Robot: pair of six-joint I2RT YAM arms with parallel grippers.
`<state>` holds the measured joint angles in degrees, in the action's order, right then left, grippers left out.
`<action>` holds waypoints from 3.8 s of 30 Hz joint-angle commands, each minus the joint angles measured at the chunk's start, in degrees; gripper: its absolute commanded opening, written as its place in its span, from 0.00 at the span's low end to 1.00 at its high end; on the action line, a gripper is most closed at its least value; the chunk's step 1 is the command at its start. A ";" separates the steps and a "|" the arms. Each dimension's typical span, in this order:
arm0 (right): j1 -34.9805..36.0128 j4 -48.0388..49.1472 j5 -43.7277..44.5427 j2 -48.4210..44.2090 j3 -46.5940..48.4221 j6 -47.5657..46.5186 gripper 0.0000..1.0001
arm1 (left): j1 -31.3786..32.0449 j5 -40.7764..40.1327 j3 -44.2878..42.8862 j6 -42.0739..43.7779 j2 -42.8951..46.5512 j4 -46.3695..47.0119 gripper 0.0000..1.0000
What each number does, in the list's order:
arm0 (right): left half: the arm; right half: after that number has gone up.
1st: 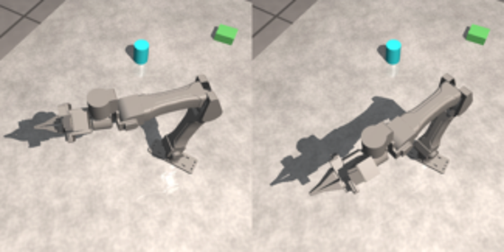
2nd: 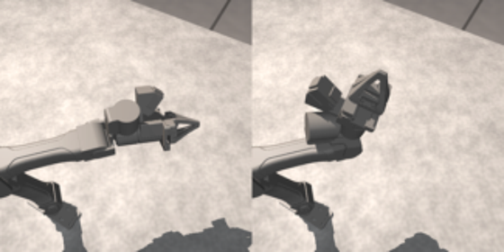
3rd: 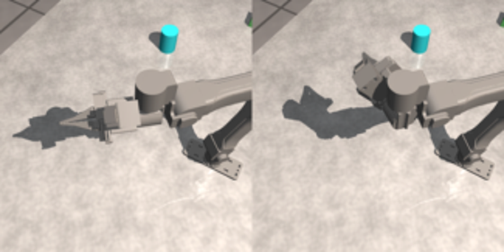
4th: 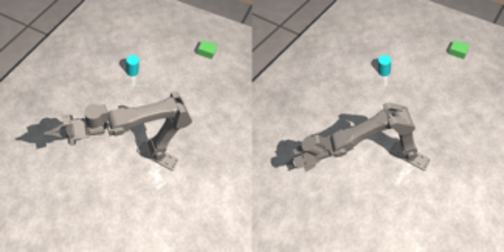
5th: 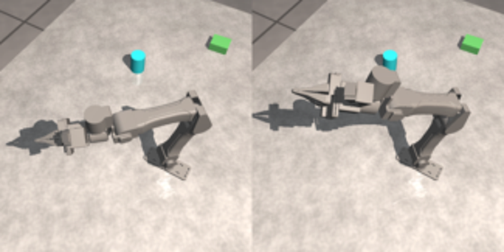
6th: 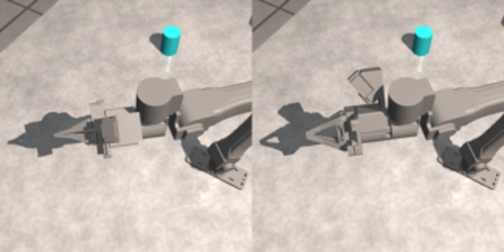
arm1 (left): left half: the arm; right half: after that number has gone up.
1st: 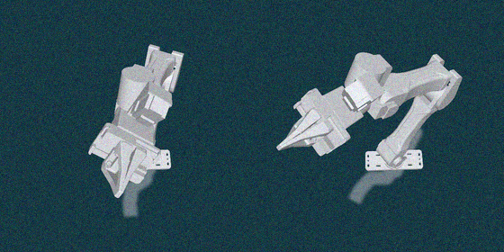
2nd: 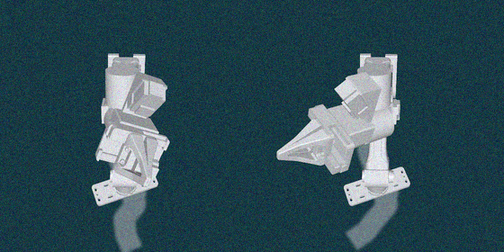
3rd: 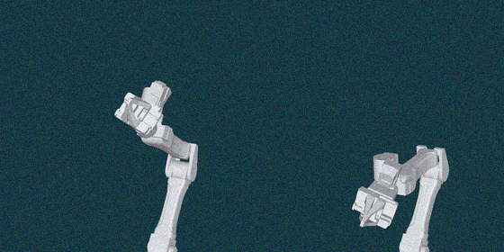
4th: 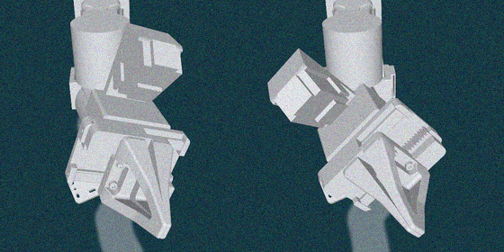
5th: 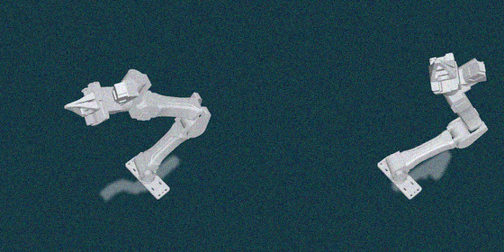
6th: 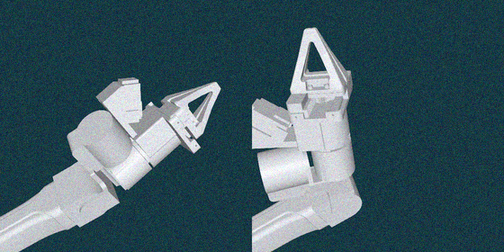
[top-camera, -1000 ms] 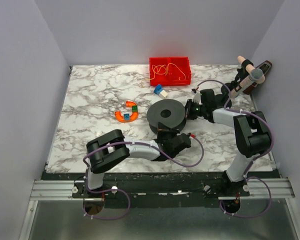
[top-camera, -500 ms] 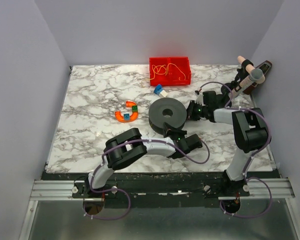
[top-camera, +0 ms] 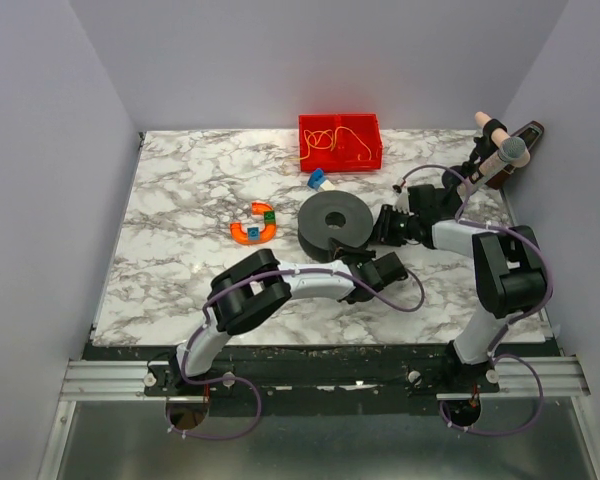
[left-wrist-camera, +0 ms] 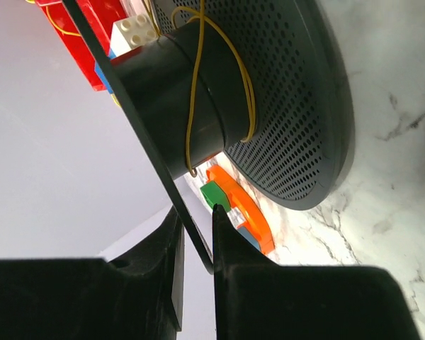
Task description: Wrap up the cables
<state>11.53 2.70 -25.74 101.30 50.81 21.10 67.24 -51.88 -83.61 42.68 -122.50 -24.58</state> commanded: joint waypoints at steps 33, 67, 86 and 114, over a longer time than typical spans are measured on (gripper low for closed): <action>1.22 -13.51 13.43 -15.77 0.00 -7.13 0.61 | 0.17 30.78 -4.63 -2.24 10.08 -1.52 0.99; 2.79 -16.85 -3.17 -6.92 19.58 -17.05 0.61 | -40.95 61.89 19.01 -14.81 48.67 -13.22 0.68; 19.93 -40.94 6.21 6.36 36.03 -62.15 0.19 | -50.02 64.27 24.99 -15.61 51.31 -10.40 0.70; 24.77 -32.32 30.48 11.47 31.64 -34.57 0.02 | -51.86 65.15 24.02 -15.34 52.97 -11.11 0.70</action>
<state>37.12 -31.31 -1.72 114.37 84.68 -26.00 16.05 11.33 -58.63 27.35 -71.24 -35.88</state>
